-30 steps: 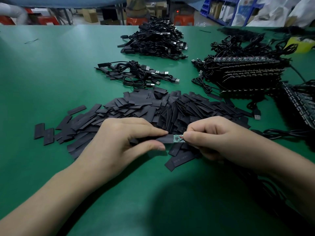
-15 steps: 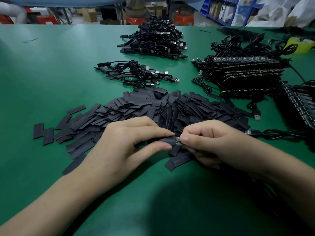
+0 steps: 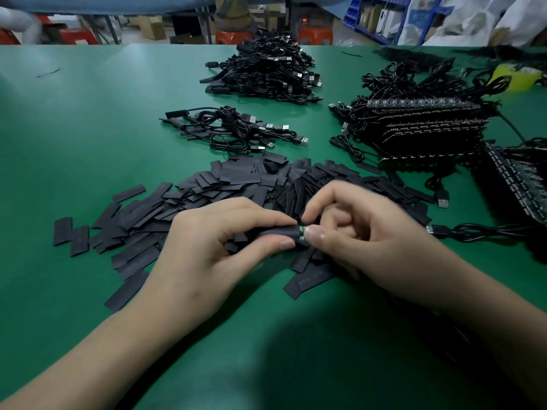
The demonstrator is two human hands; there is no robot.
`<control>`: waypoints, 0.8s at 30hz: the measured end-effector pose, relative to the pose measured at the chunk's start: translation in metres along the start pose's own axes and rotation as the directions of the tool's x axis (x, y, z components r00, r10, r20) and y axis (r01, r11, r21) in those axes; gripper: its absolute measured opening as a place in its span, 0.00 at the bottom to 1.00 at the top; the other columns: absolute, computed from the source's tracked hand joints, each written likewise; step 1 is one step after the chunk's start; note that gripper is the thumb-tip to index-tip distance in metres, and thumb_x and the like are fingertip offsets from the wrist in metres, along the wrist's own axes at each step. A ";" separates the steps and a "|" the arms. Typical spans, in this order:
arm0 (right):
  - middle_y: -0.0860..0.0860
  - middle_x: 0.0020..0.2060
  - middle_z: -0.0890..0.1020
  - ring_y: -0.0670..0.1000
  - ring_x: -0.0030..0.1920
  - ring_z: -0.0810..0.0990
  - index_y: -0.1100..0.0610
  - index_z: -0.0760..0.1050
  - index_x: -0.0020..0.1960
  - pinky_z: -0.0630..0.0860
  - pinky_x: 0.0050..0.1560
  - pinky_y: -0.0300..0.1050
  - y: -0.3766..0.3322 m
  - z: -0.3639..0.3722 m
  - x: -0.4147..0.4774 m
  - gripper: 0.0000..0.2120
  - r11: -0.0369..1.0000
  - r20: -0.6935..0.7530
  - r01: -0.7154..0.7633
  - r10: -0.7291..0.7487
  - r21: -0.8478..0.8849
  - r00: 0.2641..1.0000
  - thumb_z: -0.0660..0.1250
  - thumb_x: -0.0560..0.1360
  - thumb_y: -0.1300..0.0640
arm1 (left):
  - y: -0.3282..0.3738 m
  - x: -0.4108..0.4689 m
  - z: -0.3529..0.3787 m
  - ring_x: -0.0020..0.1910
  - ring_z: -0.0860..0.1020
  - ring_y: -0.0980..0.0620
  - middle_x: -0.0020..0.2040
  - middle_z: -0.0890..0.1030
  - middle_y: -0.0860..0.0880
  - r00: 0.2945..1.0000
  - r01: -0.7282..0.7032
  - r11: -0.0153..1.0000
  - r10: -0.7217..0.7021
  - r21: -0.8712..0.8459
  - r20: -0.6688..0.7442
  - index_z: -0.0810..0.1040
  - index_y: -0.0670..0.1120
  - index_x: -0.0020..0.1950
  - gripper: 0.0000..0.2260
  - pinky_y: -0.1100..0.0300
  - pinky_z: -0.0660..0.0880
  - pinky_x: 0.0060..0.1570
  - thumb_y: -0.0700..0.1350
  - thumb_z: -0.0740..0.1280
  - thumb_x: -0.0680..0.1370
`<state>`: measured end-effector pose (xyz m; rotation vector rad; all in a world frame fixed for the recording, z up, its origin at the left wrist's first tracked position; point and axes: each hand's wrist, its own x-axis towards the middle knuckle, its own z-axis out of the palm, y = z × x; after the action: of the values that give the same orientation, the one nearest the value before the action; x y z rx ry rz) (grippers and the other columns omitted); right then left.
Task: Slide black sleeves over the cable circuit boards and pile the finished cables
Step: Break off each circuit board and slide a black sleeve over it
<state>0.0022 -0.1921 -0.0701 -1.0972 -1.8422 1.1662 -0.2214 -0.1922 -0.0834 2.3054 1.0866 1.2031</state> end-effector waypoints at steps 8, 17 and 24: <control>0.44 0.38 0.82 0.46 0.40 0.81 0.52 0.82 0.47 0.75 0.41 0.39 -0.001 0.002 -0.003 0.01 0.809 -0.149 0.335 -0.453 -0.484 0.879 0.73 0.76 0.56 | 0.003 0.000 0.000 0.50 0.83 0.57 0.48 0.85 0.58 0.996 0.068 0.997 -0.071 -0.045 -0.049 0.85 0.52 0.54 0.08 0.58 0.77 0.51 0.49 0.72 0.76; 0.48 0.41 0.84 0.46 0.42 0.82 0.57 0.84 0.47 0.76 0.45 0.43 0.003 0.002 -0.002 0.02 0.660 -0.108 0.389 -0.581 -0.642 0.807 0.72 0.77 0.60 | 0.005 0.000 0.000 0.49 0.82 0.60 0.48 0.85 0.55 0.998 0.001 0.995 0.005 0.102 -0.055 0.85 0.48 0.54 0.08 0.63 0.76 0.51 0.47 0.72 0.77; 0.46 0.40 0.83 0.43 0.41 0.81 0.56 0.83 0.47 0.75 0.43 0.37 0.001 0.005 -0.003 0.01 0.721 -0.129 0.361 -0.527 -0.591 0.840 0.74 0.76 0.60 | 0.005 -0.001 0.001 0.47 0.81 0.61 0.47 0.84 0.55 1.000 -0.005 0.996 0.008 0.084 -0.026 0.86 0.48 0.54 0.09 0.66 0.75 0.51 0.49 0.71 0.77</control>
<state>-0.0007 -0.1965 -0.0737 -0.9531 -2.0912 0.1635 -0.2181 -0.1961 -0.0819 2.3631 1.1605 1.2157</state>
